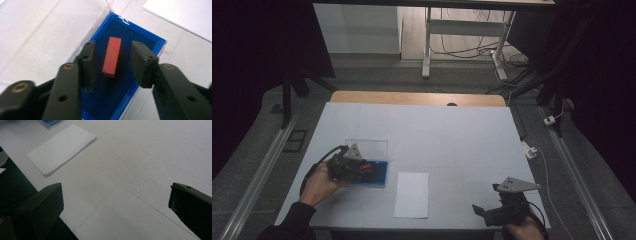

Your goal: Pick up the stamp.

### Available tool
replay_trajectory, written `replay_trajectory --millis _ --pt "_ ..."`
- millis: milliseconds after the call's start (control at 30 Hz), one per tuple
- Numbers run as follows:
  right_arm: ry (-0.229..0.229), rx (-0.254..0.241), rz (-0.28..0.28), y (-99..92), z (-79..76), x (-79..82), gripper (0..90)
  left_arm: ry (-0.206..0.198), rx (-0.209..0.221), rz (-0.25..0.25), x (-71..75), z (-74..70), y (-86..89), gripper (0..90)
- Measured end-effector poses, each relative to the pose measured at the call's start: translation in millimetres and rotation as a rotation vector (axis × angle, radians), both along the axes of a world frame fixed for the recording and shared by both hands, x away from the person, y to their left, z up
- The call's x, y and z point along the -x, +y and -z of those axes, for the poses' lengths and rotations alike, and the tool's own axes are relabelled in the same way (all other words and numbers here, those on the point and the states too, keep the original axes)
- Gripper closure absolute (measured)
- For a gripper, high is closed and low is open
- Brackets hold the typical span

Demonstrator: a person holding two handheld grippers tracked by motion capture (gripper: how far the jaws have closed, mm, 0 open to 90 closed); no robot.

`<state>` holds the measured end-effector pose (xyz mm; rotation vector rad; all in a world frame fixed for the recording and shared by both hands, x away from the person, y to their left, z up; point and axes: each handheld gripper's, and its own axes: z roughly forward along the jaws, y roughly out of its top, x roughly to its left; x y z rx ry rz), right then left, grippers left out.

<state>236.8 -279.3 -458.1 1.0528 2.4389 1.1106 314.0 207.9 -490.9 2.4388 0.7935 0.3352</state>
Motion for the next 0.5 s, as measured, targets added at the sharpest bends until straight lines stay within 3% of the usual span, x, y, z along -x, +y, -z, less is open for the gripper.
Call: replay_trajectory --millis 333,500 --pt "0.000 0.005 -0.004 0.1 0.1 0.1 0.0 0.028 -0.003 0.029 -2.9 1.6 0.8 78.8" --pt "0.000 0.003 -0.005 0.2 0.0 0.3 0.0 0.037 0.005 0.033 -3.5 1.5 3.1 79.8"
